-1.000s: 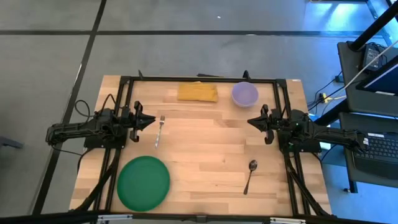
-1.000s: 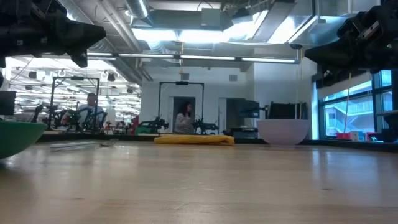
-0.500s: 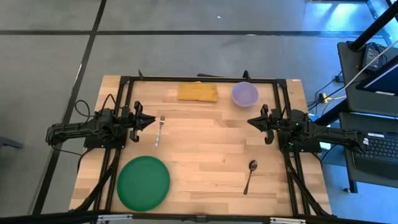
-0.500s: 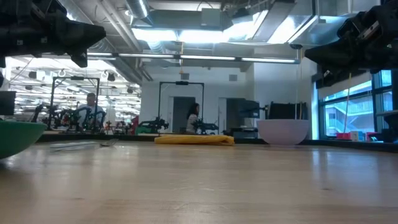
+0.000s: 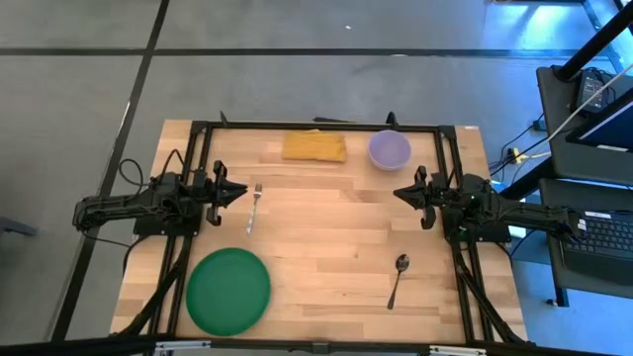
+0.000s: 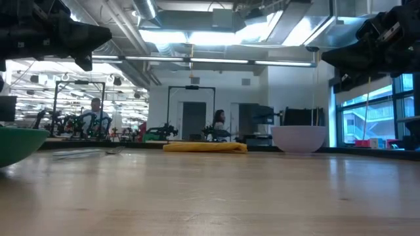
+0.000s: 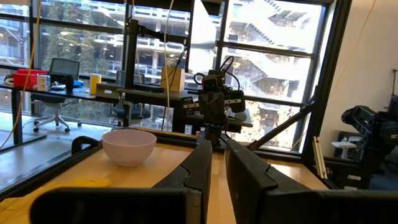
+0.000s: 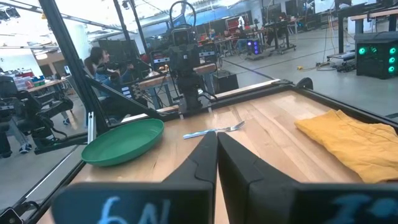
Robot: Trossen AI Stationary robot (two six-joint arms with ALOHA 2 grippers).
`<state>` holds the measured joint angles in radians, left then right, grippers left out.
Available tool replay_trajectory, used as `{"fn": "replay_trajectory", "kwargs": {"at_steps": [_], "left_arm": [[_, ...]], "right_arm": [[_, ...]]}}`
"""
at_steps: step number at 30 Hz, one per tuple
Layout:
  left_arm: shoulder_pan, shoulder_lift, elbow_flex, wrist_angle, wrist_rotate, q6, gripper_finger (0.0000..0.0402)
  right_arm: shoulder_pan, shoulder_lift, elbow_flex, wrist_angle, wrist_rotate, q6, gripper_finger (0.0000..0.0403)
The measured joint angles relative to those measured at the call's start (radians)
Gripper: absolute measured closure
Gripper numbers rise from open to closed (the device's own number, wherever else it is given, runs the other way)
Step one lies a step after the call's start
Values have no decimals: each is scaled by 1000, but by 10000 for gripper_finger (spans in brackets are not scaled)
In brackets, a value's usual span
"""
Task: Set table place
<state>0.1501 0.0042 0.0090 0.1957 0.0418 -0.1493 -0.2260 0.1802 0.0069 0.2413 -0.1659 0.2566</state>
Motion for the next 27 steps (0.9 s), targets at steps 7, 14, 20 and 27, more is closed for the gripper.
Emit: {"fn": "replay_trajectory", "kwargs": {"at_steps": [7, 14, 20, 27], "left_arm": [[1, 0, 0, 0, 0, 2, 360], [1, 0, 0, 3, -3, 2, 360], [2, 0, 0, 161, -194, -8, 360], [2, 0, 1, 400, -238, -136, 360]], "right_arm": [[0, 0, 0, 11, 68, 234, 388], [0, 0, 0, 23, 71, 416, 388], [0, 0, 0, 30, 76, 426, 388], [0, 1, 0, 23, 166, 443, 388]]}}
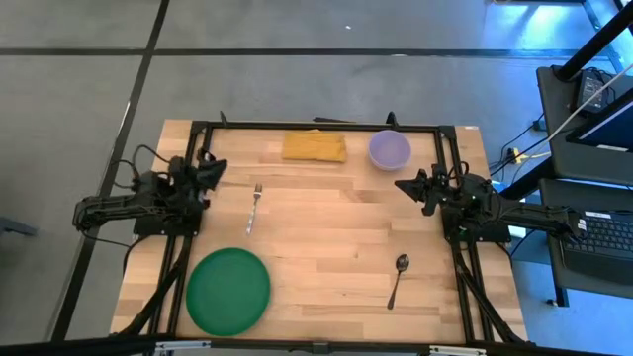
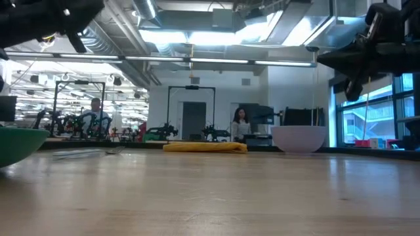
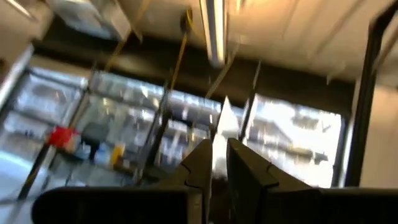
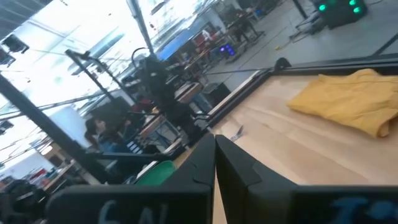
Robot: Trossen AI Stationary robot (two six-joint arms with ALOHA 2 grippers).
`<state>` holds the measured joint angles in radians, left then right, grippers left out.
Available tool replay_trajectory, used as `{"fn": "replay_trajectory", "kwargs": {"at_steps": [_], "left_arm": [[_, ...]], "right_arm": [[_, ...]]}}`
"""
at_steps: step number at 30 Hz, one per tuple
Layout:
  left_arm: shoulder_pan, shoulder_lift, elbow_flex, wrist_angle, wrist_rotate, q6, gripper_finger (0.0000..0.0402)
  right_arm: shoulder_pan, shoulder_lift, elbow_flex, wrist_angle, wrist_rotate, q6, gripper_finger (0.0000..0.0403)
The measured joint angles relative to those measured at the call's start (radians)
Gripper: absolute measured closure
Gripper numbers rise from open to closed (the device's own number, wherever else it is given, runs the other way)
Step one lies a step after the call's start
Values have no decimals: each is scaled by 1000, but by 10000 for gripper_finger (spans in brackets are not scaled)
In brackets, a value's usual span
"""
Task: Set table place
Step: Move the green plate to the center of the table
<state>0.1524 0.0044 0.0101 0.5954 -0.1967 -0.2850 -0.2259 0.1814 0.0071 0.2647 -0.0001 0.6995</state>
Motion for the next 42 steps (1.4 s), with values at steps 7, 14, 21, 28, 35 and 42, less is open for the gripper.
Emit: {"fn": "replay_trajectory", "kwargs": {"at_steps": [7, 14, 21, 28, 35, 42], "left_arm": [[0, 0, 36, 160, 17, -234, 360], [-1, 32, 262, -44, 100, -286, 360], [-1, 253, 722, -815, 110, -285, 360], [-1, 571, 1033, -1444, 326, -264, 360], [-11, 765, 1030, -1572, 265, -109, 360], [-11, 912, 1027, -1638, 359, -91, 360]], "right_arm": [[0, 0, 0, -2, 18, -2, 388], [0, 0, 0, -22, 17, -23, 388], [0, 0, 0, -24, 17, -31, 388], [0, 0, 0, -24, 17, -57, 388], [0, 0, 0, -24, 17, -66, 388], [0, 0, 0, -24, 17, -75, 388]]}}
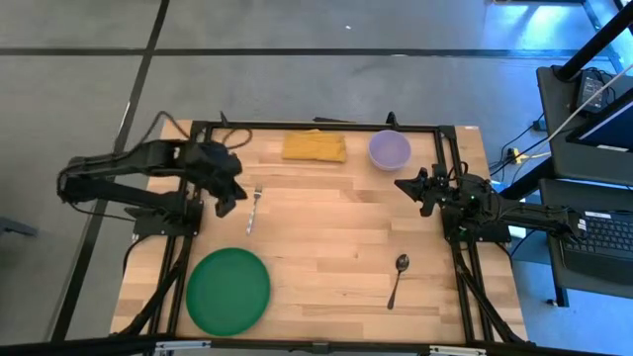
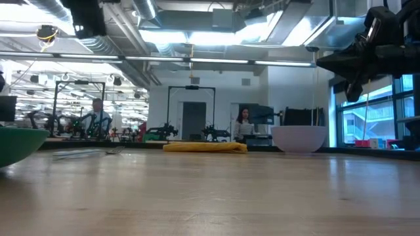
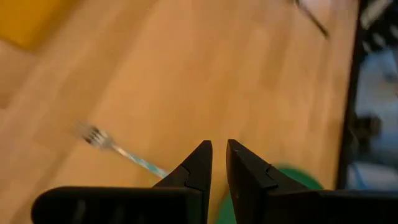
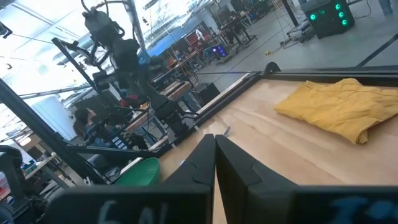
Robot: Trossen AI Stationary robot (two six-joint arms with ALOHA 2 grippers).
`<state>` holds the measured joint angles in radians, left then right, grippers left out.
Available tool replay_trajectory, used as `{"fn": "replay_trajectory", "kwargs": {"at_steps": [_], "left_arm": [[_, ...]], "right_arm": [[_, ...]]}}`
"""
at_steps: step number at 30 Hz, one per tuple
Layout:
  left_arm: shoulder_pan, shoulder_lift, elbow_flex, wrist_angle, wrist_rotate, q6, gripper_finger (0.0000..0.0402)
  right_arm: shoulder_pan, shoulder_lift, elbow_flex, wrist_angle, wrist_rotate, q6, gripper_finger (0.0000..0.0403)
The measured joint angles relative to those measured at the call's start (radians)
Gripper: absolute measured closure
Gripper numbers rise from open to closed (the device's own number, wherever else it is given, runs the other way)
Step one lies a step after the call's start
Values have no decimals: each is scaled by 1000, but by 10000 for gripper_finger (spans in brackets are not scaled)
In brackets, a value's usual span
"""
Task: Set table place
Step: Move the green plate to the center of the table
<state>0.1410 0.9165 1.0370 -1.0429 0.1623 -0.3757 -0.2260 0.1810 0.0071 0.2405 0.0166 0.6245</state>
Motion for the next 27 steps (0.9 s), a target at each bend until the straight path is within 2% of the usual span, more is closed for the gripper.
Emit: {"fn": "replay_trajectory", "kwargs": {"at_steps": [5, 12, 16, 24, 27], "left_arm": [[-6, 84, 0, -76, 171, 1, 360], [-76, 186, 0, -225, 189, 81, 359], [-132, 240, 0, -257, 156, 121, 340], [-235, 359, 0, -248, 72, 123, 269], [-277, 416, 0, -247, -5, 100, 256]], "right_arm": [[0, 0, 0, 0, -1, 0, 388], [0, 0, 0, 0, -2, -1, 388], [0, 0, 0, 0, -2, -2, 388], [0, 0, 0, 0, -2, -4, 388], [0, 0, 0, 0, -2, -5, 388]]}}
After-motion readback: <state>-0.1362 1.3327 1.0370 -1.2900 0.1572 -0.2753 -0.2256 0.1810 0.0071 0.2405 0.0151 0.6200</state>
